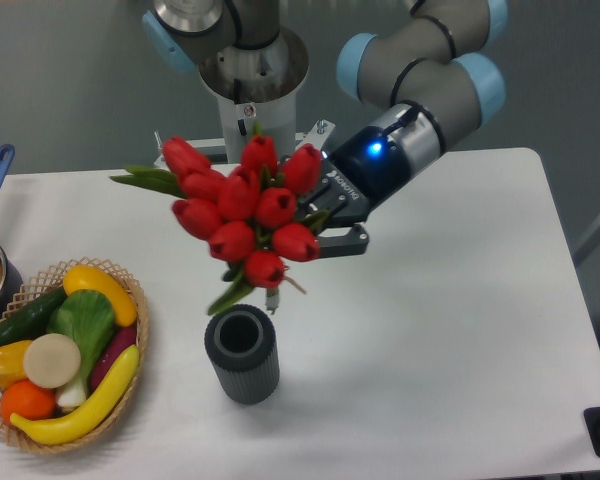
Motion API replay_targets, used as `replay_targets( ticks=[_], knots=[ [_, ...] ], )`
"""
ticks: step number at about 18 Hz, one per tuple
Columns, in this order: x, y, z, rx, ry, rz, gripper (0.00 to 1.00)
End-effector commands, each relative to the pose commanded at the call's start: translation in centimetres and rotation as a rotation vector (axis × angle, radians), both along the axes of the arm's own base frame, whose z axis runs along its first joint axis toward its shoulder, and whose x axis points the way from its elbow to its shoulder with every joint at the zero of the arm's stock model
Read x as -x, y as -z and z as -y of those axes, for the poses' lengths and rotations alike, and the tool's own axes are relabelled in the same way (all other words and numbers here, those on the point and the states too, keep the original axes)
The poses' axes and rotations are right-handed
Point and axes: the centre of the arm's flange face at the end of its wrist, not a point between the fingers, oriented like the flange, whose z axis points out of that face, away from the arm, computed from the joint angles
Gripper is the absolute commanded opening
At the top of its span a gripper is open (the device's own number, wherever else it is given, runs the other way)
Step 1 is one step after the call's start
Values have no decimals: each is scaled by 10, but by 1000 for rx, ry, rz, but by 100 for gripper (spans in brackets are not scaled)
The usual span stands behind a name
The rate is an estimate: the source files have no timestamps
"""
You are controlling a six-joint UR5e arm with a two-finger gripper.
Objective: Insert the flowers into the vase
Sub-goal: 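Lift the tulip bouquet and carry it over the grey vase, then lower the tulip stems down into the grey vase opening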
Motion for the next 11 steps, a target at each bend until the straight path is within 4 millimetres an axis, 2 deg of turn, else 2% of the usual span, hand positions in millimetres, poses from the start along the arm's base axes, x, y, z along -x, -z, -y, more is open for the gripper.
replay_targets(
  ticks=[2, 6, 11],
  knots=[
    [0, -2, -1, -4, 2, -5, 19],
    [3, 21, -12, 4, 16, 10, 19],
    [8, 38, -15, 18, 17, 32, 19]
  ],
)
